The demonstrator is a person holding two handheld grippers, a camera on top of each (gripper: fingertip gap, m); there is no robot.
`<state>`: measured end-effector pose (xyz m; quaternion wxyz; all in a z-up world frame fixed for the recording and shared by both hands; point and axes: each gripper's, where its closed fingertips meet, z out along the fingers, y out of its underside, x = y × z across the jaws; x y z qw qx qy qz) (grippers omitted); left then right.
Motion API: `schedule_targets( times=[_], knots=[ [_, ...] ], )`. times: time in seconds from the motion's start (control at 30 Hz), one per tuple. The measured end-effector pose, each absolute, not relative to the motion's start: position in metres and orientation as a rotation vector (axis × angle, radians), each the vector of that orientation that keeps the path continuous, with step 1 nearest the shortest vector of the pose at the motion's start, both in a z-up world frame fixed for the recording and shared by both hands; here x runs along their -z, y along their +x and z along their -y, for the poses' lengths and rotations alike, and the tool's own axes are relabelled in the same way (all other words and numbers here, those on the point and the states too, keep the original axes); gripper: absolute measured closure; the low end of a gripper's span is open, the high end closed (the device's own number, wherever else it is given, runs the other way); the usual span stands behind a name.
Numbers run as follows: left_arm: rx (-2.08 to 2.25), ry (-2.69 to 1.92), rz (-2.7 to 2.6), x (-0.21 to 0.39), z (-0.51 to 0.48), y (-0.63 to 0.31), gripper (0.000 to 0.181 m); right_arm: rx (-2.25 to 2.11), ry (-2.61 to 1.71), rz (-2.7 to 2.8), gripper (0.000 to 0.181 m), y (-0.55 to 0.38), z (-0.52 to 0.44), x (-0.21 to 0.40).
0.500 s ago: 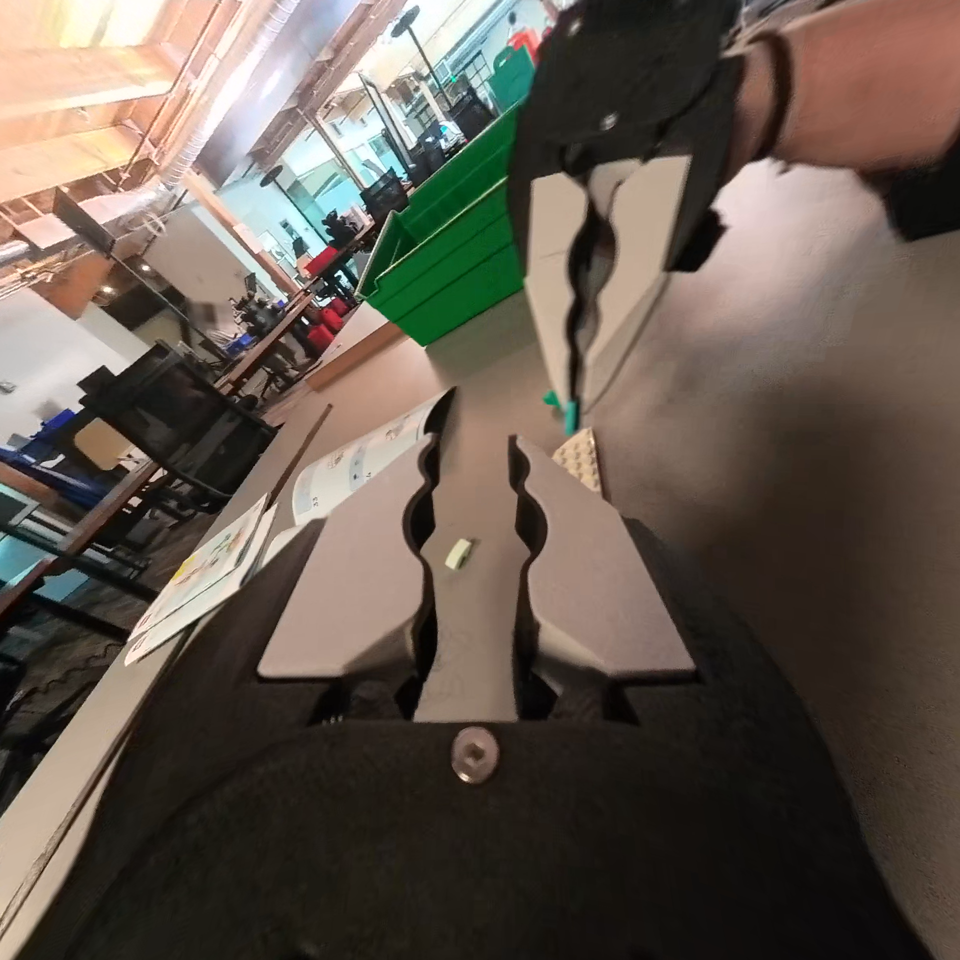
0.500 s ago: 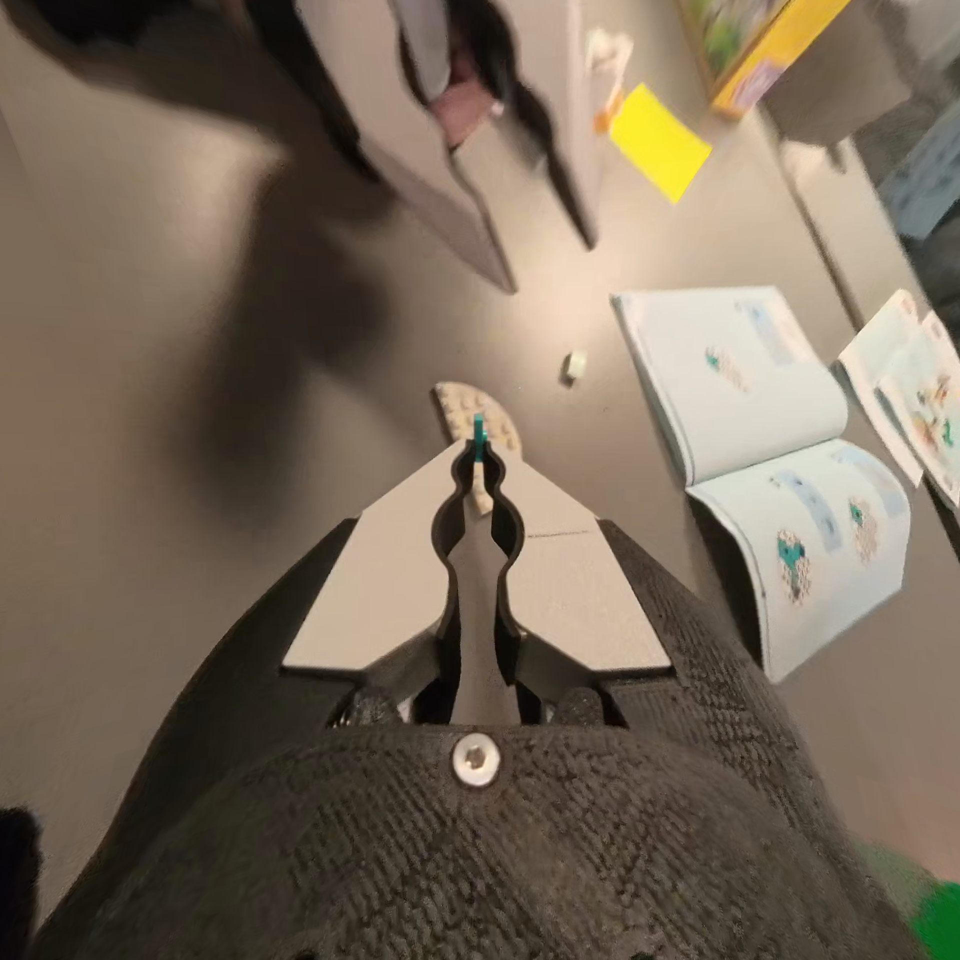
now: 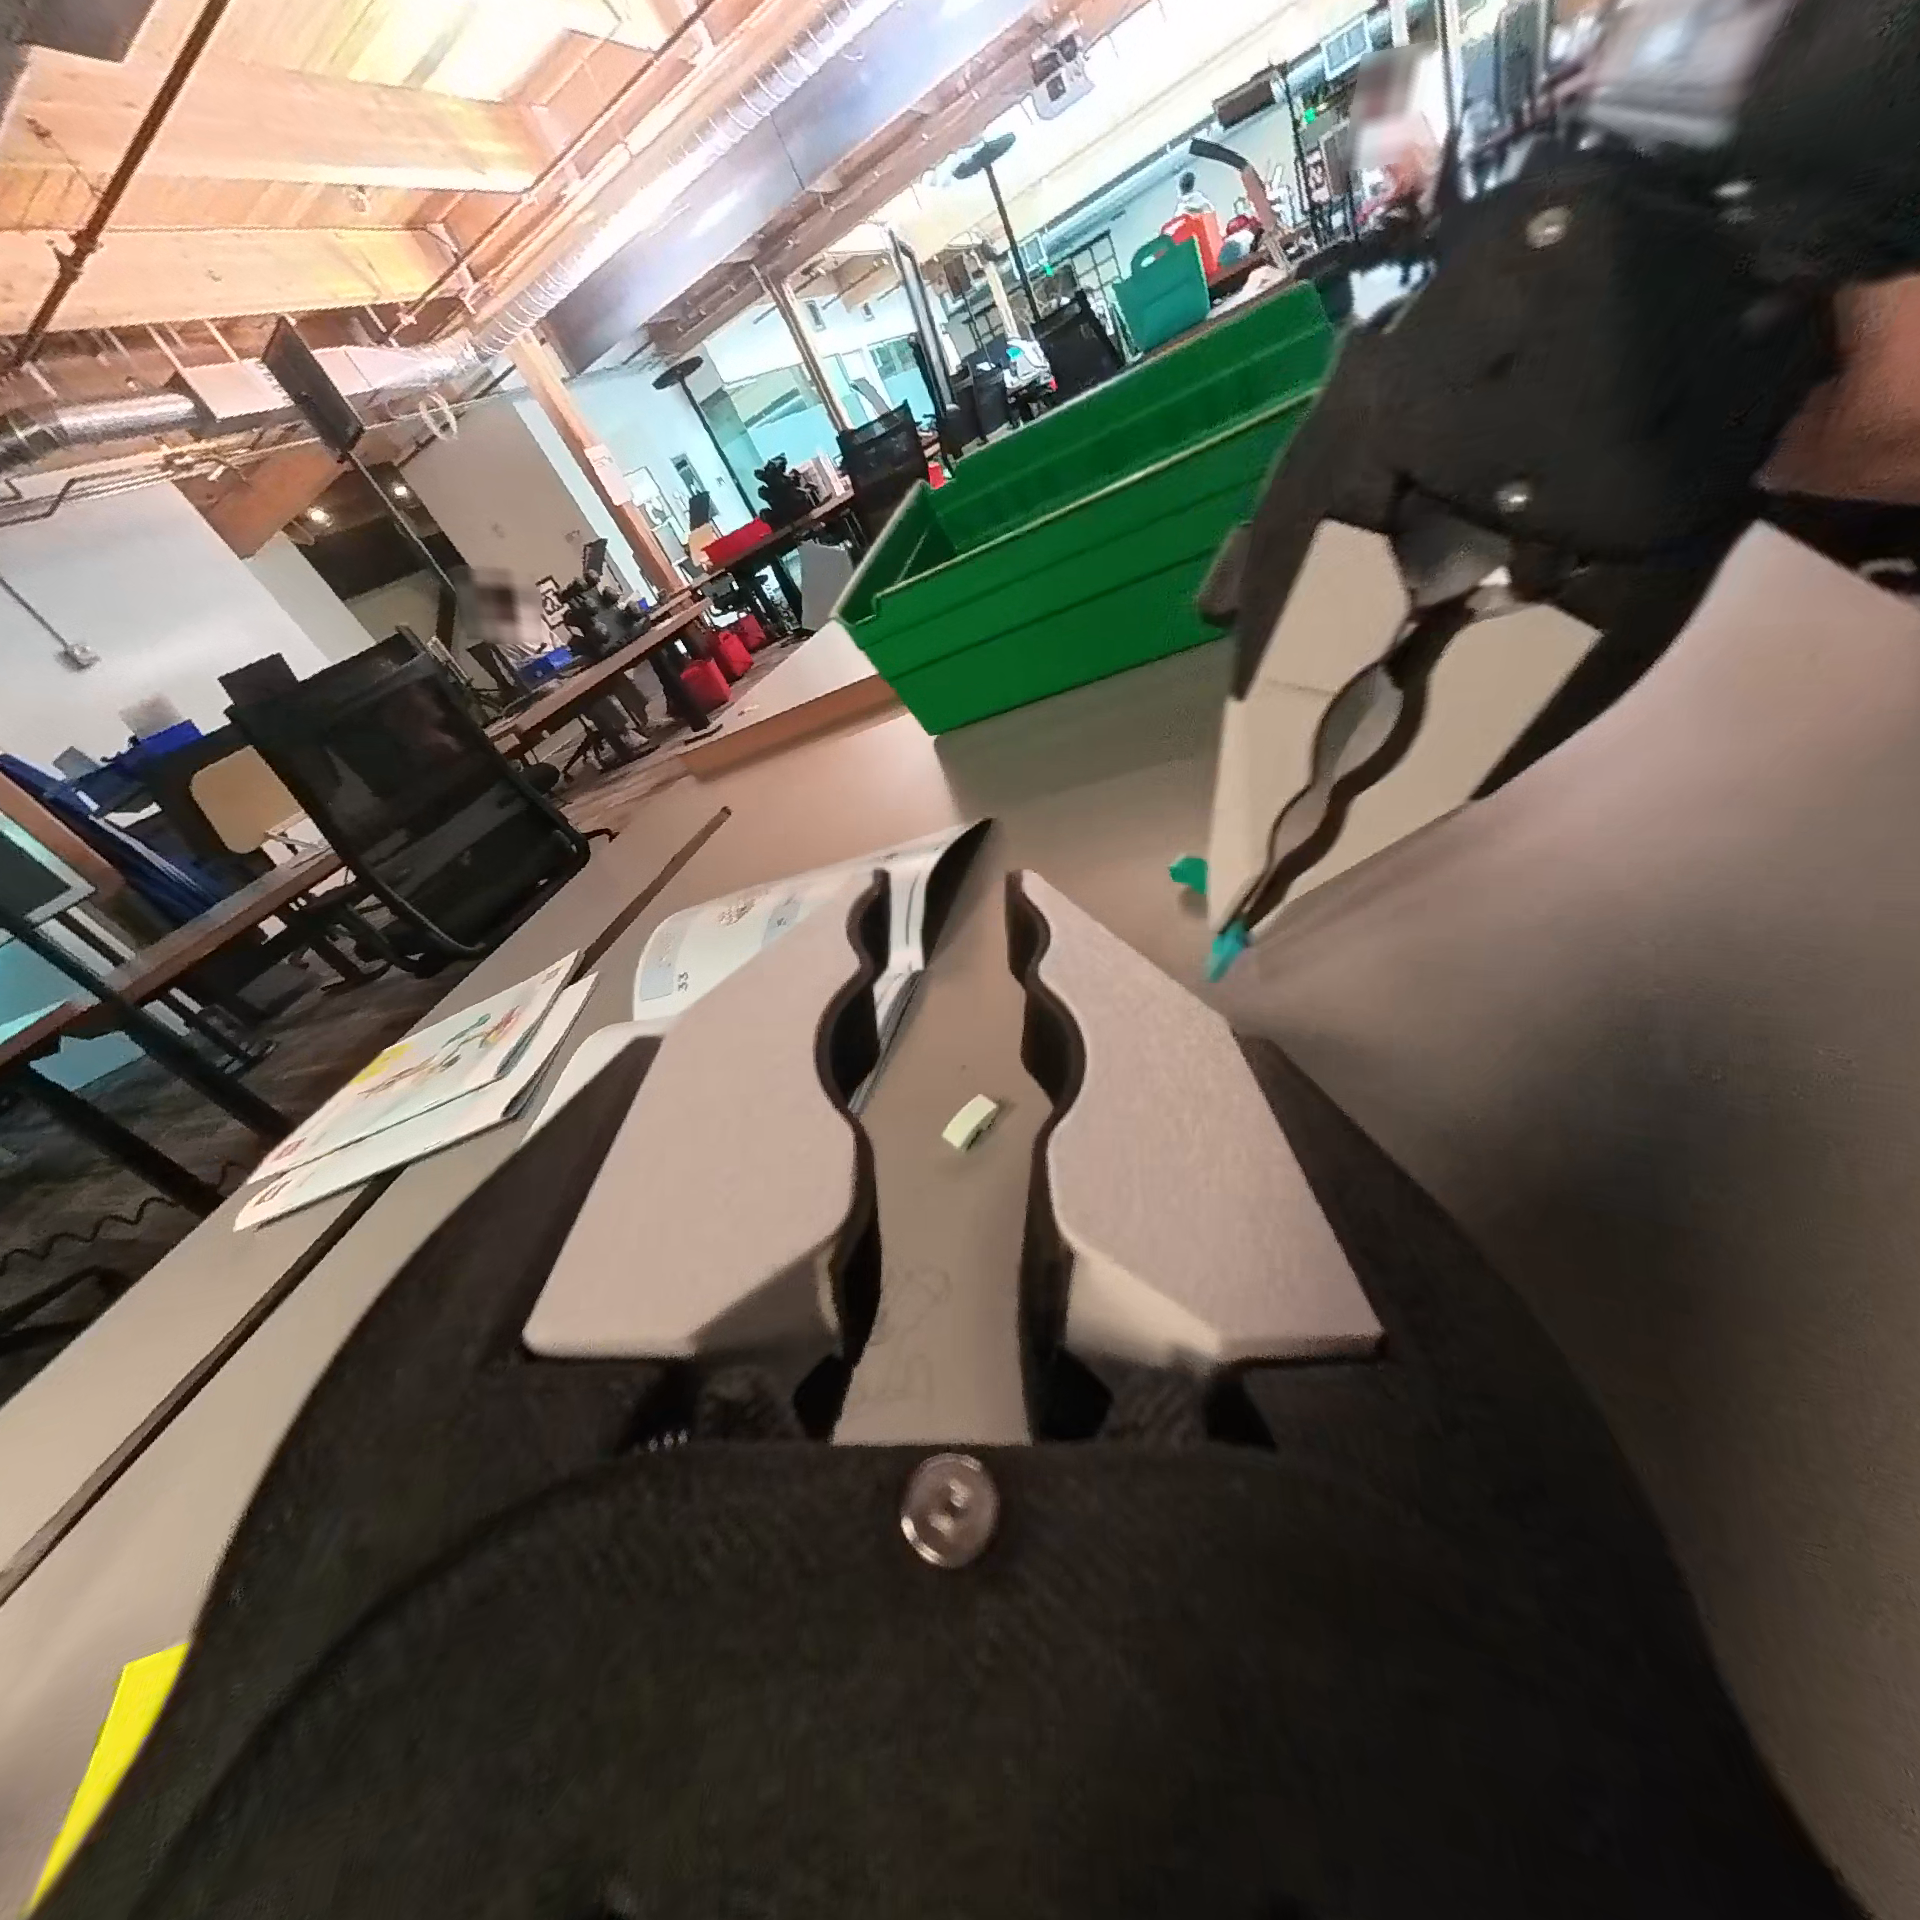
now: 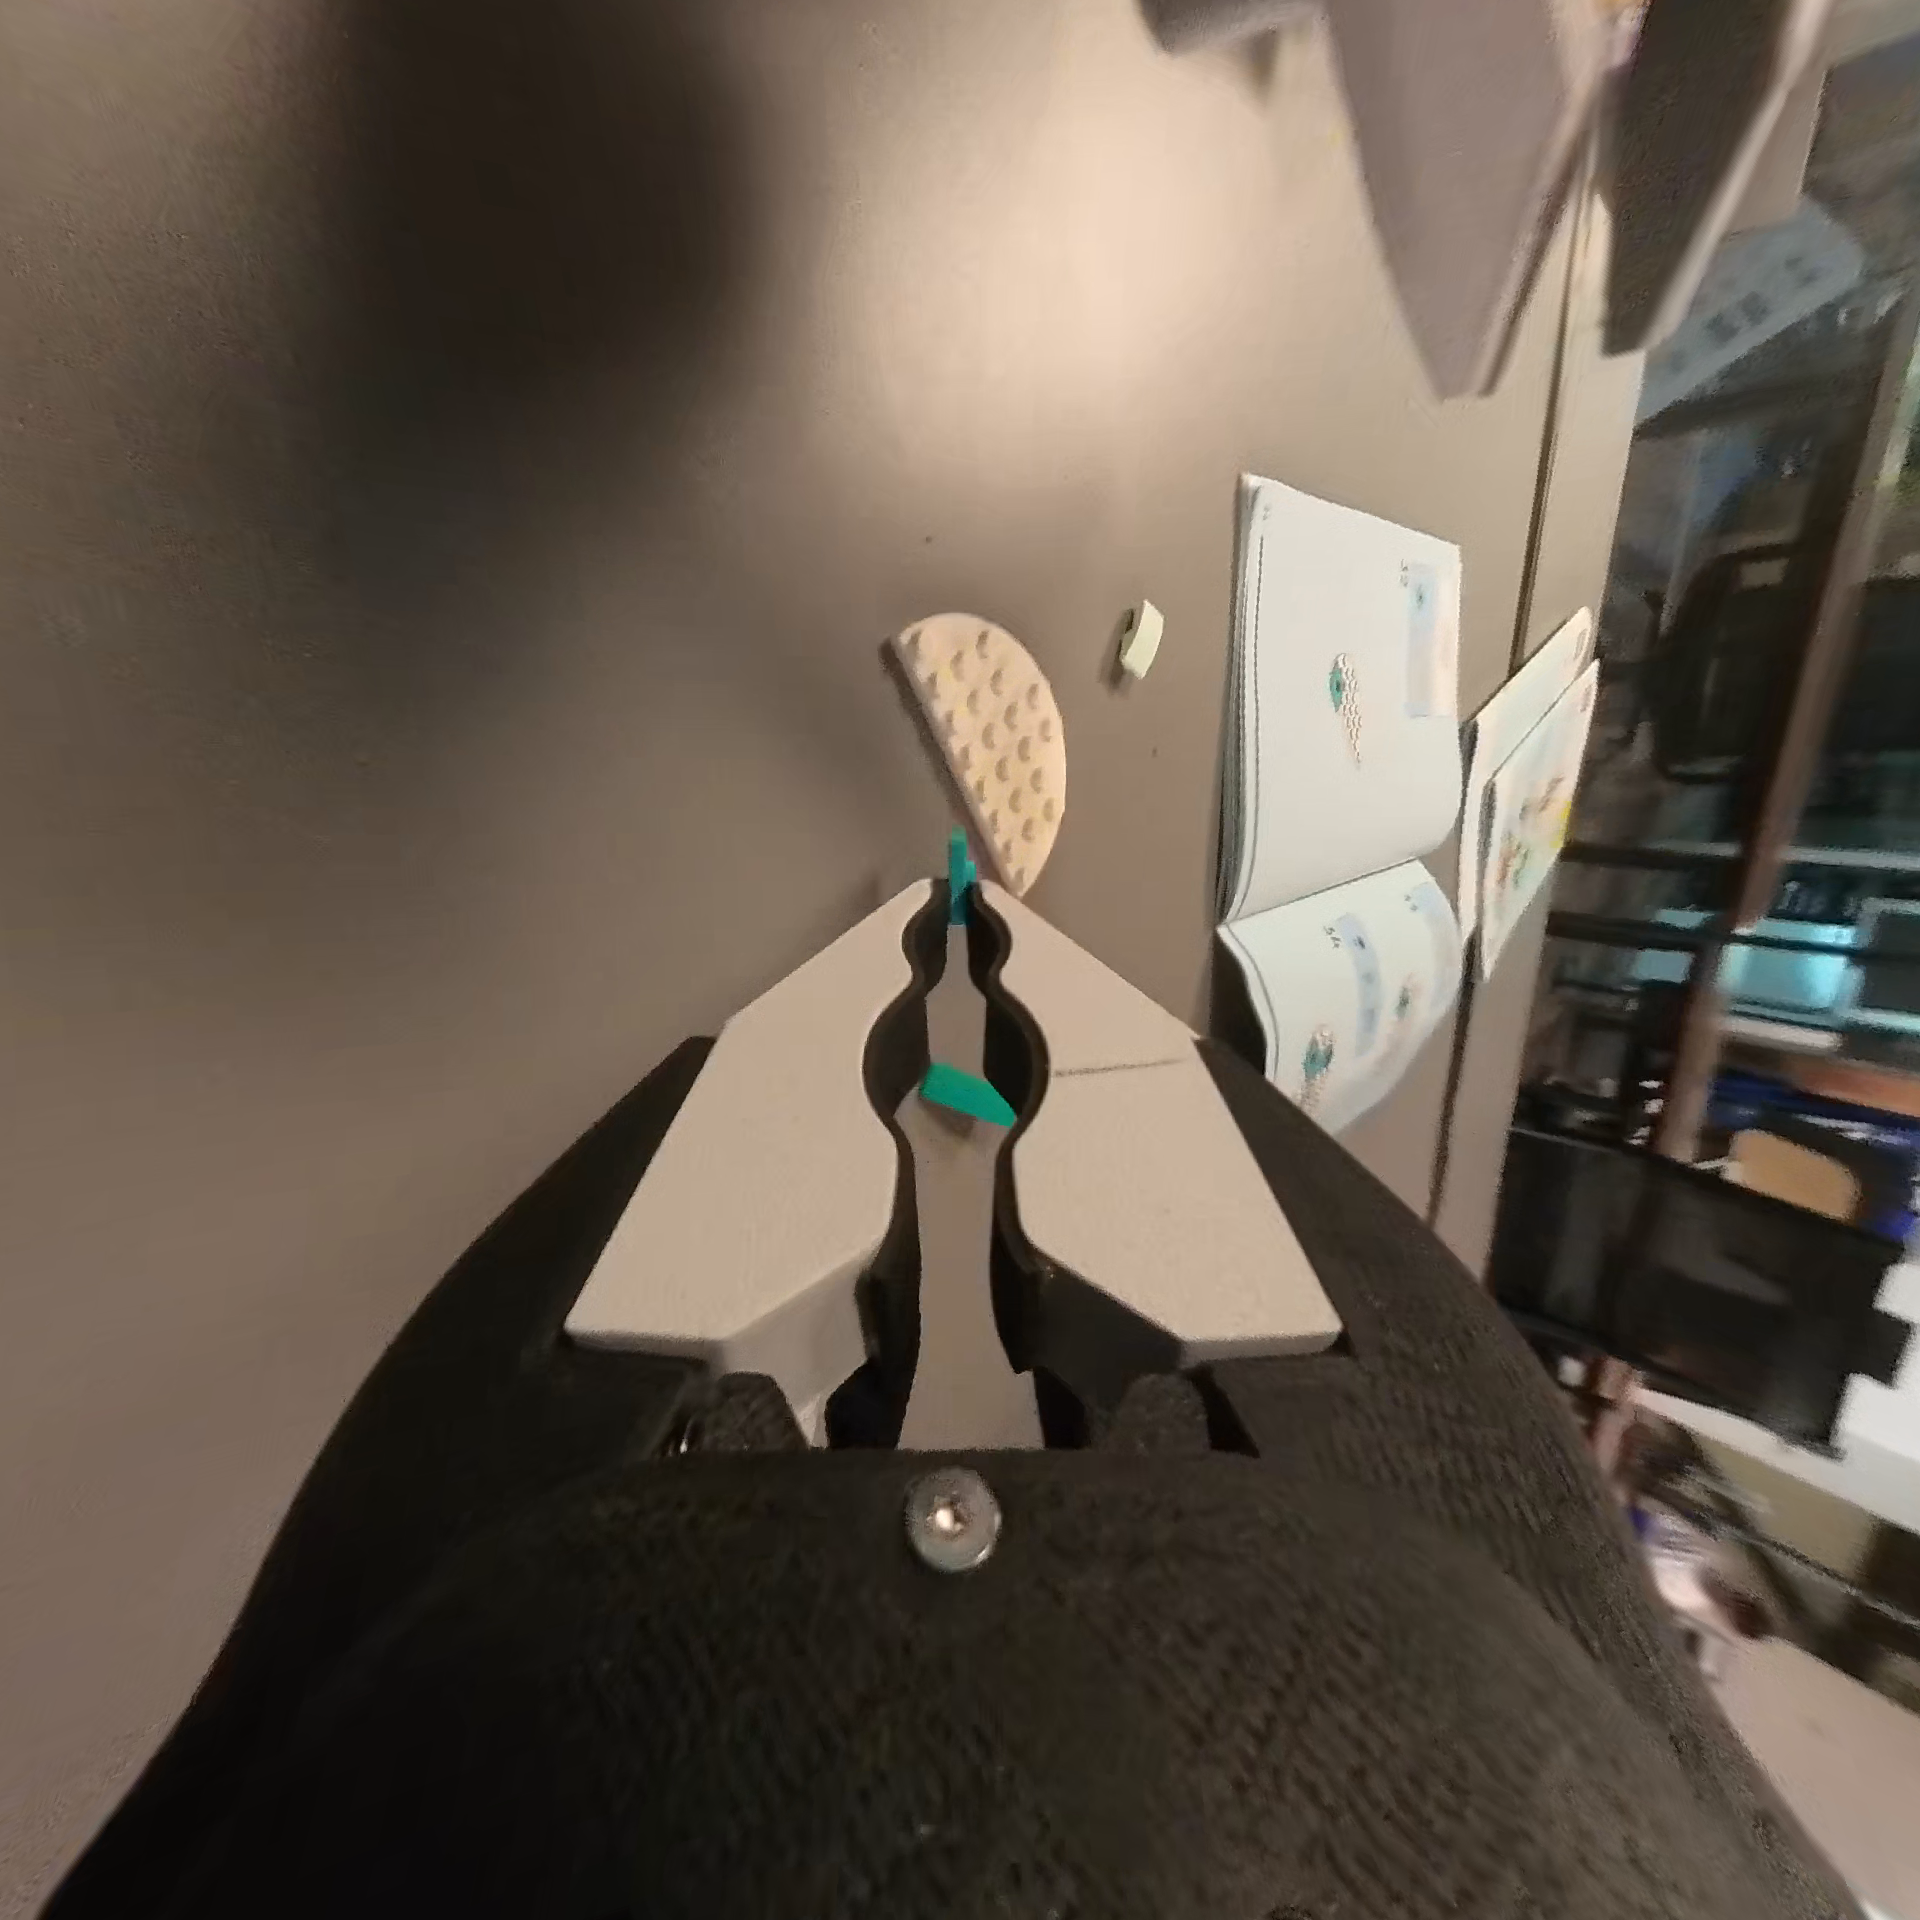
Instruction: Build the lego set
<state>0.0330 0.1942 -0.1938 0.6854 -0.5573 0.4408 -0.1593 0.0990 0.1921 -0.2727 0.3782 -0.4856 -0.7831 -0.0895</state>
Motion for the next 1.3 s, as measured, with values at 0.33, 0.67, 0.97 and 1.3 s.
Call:
schedule_targets(
  times=[0.33, 0.67, 0.97, 1.3],
  knots=[
    [0.432, -1.191, -0.864, 0.172, -0.192, 0.025, 0.168, 0.372, -1.204, 2.335, 0.156, 0.136, -0.177, 0.280],
    [0.418, -1.196, -0.767, 0.163, -0.199, 0.012, 0.168, -0.635, -2.256, 1.286, 0.095, 0.066, -0.192, 0.275],
    [0.396, -1.200, -0.828, 0.169, -0.199, 0.016, 0.166, -0.462, -2.160, 1.352, 0.120, 0.059, -0.193, 0.288],
    [-0.032, -0.983, -1.594, 0.250, -0.170, 0.043, 0.123, -0.712, -1.896, 1.646, 0.121, 0.050, -0.161, 0.249]
  ],
)
